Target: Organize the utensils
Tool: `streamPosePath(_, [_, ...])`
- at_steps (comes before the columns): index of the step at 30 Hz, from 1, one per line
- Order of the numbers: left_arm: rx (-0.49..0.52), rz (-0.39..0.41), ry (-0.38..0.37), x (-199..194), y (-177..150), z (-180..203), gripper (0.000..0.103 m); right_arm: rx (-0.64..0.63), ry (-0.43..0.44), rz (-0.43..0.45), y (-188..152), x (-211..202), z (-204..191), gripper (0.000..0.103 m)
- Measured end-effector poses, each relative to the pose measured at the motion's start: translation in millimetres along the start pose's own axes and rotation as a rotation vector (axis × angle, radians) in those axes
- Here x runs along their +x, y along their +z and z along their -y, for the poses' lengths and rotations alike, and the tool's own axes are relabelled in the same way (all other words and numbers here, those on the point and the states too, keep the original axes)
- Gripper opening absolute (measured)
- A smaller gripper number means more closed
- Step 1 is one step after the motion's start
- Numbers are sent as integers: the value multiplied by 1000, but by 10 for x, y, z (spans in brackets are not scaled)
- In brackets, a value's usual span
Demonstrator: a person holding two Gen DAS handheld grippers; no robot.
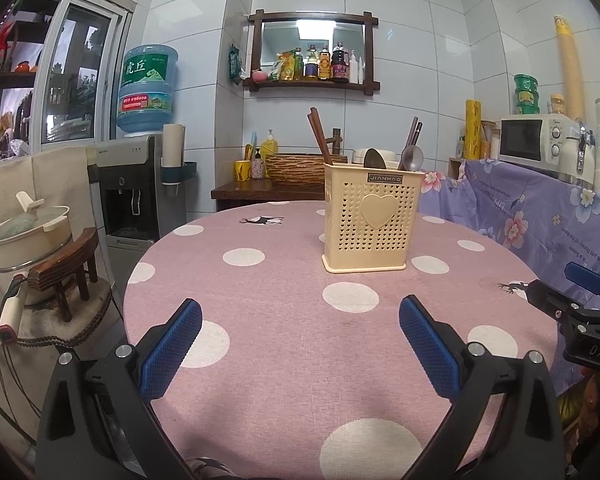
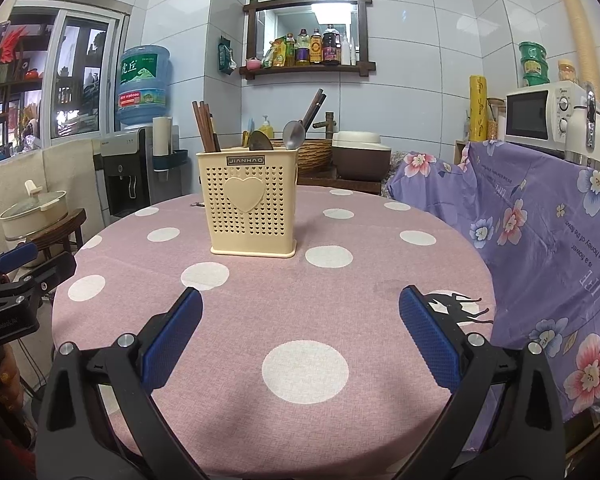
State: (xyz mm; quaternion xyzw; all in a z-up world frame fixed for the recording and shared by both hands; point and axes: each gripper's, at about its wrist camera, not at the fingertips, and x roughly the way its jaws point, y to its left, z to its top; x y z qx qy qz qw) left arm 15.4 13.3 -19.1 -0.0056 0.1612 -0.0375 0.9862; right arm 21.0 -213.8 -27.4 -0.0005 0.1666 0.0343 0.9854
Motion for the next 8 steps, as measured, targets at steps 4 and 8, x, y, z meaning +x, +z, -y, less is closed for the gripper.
streamPosePath(4, [4,-16,8,24,7,10,98,3,1,-2,-10,0,-4,97])
streamPosePath(8, [7,-12,21,20,7,9,98,2,1,-2,-14,0,-7,97])
